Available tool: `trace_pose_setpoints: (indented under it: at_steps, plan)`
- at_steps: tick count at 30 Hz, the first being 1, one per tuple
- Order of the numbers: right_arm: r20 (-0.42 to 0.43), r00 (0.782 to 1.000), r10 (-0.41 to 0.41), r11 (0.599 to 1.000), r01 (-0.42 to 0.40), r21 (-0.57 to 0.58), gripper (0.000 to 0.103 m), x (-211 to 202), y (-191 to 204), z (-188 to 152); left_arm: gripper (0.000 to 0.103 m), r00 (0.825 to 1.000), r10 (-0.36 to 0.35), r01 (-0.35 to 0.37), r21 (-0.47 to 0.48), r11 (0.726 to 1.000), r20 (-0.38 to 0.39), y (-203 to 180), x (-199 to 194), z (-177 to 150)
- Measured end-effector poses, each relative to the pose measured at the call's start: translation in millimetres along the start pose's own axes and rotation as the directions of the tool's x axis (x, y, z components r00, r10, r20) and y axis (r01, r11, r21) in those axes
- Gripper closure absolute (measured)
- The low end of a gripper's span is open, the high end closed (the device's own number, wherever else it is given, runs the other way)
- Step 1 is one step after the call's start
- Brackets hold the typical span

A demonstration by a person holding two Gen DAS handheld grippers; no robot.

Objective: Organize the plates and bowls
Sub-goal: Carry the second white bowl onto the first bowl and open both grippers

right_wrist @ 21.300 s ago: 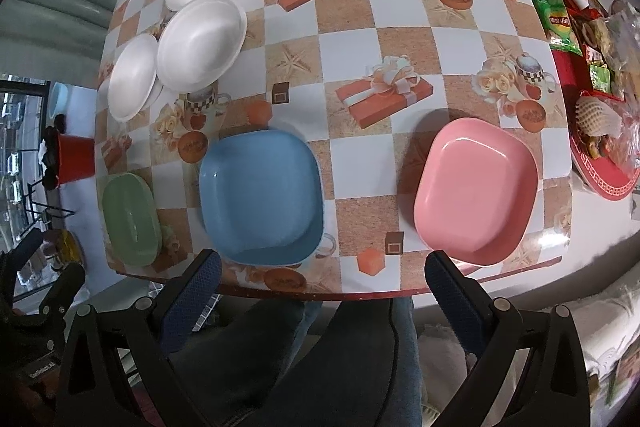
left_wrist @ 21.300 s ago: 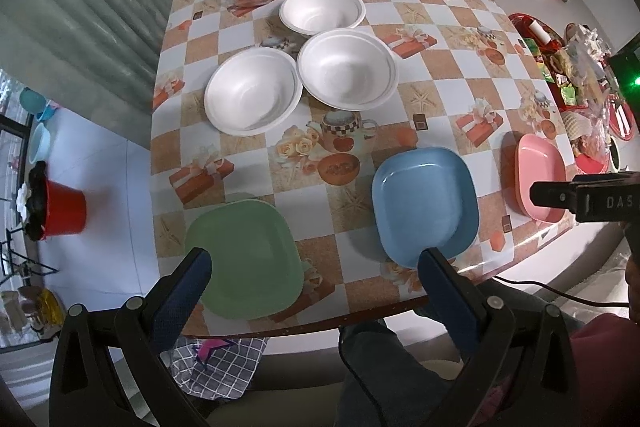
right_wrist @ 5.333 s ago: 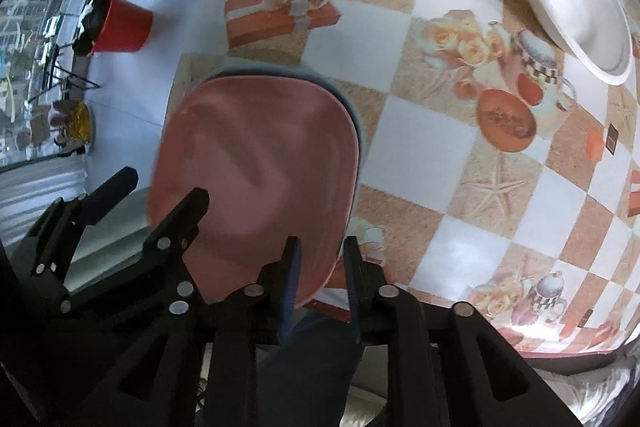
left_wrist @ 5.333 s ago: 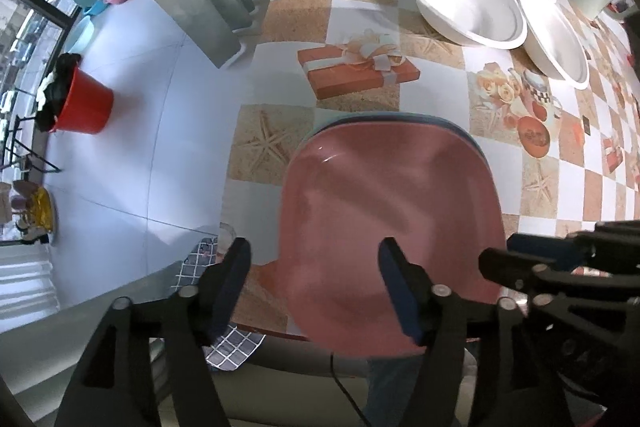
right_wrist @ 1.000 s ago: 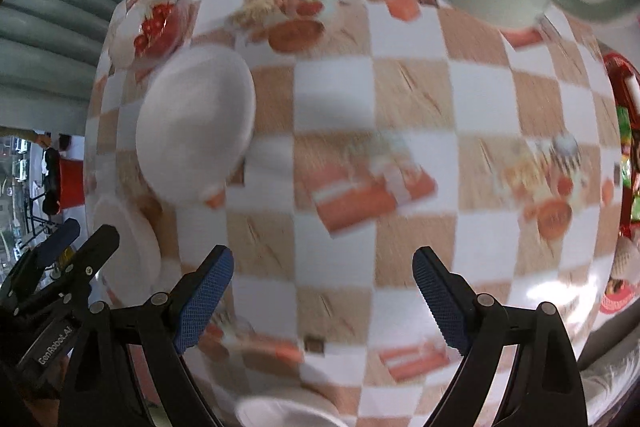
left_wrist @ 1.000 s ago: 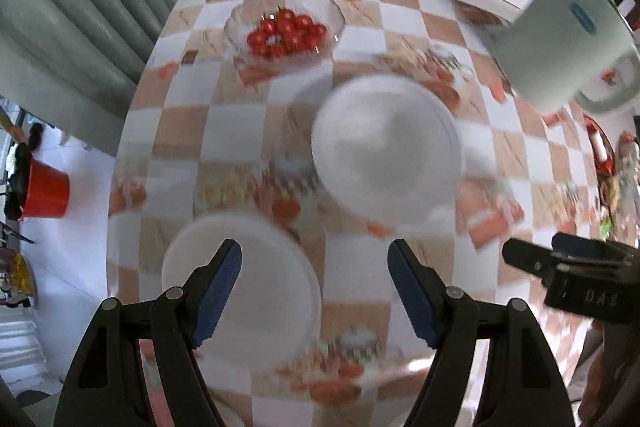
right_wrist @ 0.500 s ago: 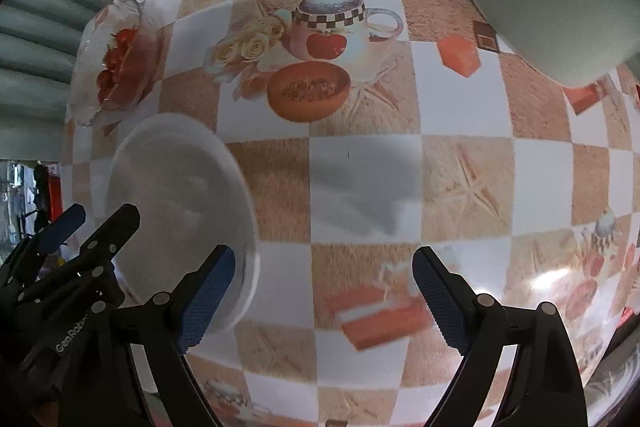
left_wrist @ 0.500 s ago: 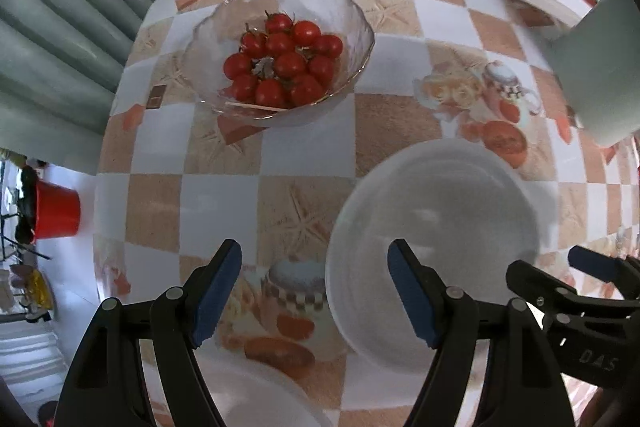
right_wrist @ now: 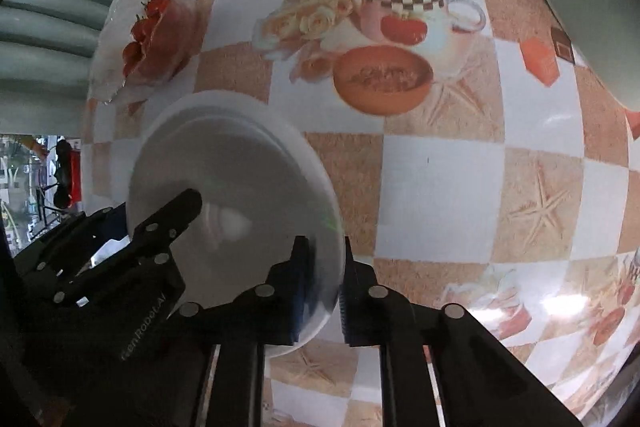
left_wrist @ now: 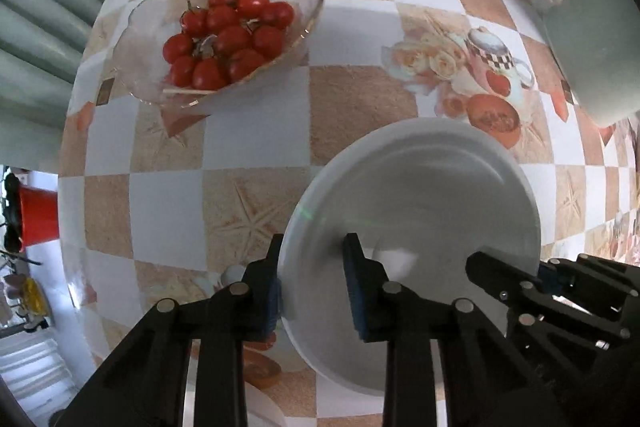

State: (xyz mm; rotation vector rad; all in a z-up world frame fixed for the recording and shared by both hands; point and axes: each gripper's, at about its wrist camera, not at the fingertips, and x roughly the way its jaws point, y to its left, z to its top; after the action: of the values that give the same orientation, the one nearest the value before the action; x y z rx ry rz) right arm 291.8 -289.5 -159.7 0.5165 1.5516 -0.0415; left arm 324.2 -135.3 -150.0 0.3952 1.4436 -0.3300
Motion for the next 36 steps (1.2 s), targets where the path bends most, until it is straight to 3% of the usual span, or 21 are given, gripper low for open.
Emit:
trace_pose_setpoints:
  at_steps: [6,13,23,31,33,36]
  plan:
    - [-0.037,0.999,-0.027,0.999,0.027,-0.022,0.088,-1.3,-11.9,-31.4,0.072,1.000,-0.010,0.010,0.022,1.000,-0.023,-18.1,-0.8,-26.0]
    - [-0.080,0.995,-0.052,0.999,0.053,0.000,0.087,-0.6,-35.3,-100.3,0.072,0.999,-0.018,0.023,0.111,0.994,-0.039,-57.7,-5.3,-98.1]
    - [-0.099,0.994,-0.056,0.997,0.060,0.046,0.087,8.0,-39.6,-187.8,0.072,0.996,-0.046,0.059,0.163,0.985,-0.080,-73.4,-6.5,-178.9]
    - [-0.089,0.993,-0.082,0.995,0.087,0.048,0.085,5.5,-31.6,-212.5,0.068,0.997,-0.042,0.053,0.171,0.984,-0.066,-81.4,-6.9,-173.9]
    - [-0.072,0.994,-0.087,0.995,0.091,0.048,0.085,-2.2,-32.8,-214.1,0.068,0.997,-0.050,0.059,0.164,0.985,-0.062,-99.1,-16.6,-177.3]
    - [-0.045,0.995,-0.090,0.995,0.092,0.041,0.085,-22.8,-31.7,-210.0,0.068,0.998,-0.054,0.058,0.162,0.985,-0.029,-92.4,-37.2,-177.8]
